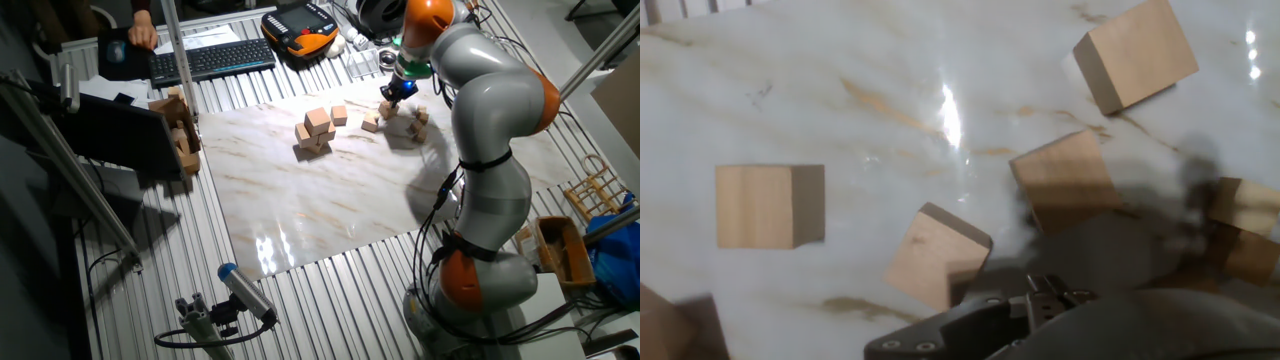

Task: Stack the blocks into a cross shape

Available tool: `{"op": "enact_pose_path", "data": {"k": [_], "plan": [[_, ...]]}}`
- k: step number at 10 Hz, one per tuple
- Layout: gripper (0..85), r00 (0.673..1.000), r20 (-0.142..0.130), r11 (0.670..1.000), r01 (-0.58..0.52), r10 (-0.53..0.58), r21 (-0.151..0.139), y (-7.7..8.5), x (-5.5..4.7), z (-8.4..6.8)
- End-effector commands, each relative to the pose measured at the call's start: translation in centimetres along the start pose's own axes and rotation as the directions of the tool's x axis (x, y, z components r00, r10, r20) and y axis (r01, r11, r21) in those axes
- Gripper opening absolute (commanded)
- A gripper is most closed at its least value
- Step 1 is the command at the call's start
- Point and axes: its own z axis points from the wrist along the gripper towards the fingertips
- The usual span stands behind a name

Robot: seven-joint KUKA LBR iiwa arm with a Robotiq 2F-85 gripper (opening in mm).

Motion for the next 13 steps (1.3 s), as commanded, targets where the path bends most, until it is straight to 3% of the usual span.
{"op": "enact_pose_path", "data": {"k": [1,3,5,10,13], "plan": [[0.0,0.999,0.008,0.999,-0.036,0.036,0.007,0.0,0.0,0.0],[0.0,0.994,0.087,0.998,-0.067,0.067,-0.002,0.0,0.0,0.0],[0.0,0.989,0.116,0.996,-0.088,0.087,0.005,0.0,0.0,0.0],[0.0,0.984,0.121,0.991,-0.136,0.133,0.014,0.0,0.0,0.0],[0.0,0.982,0.091,0.987,-0.163,0.163,-0.015,-1.1,-0.9,-0.4]]}}
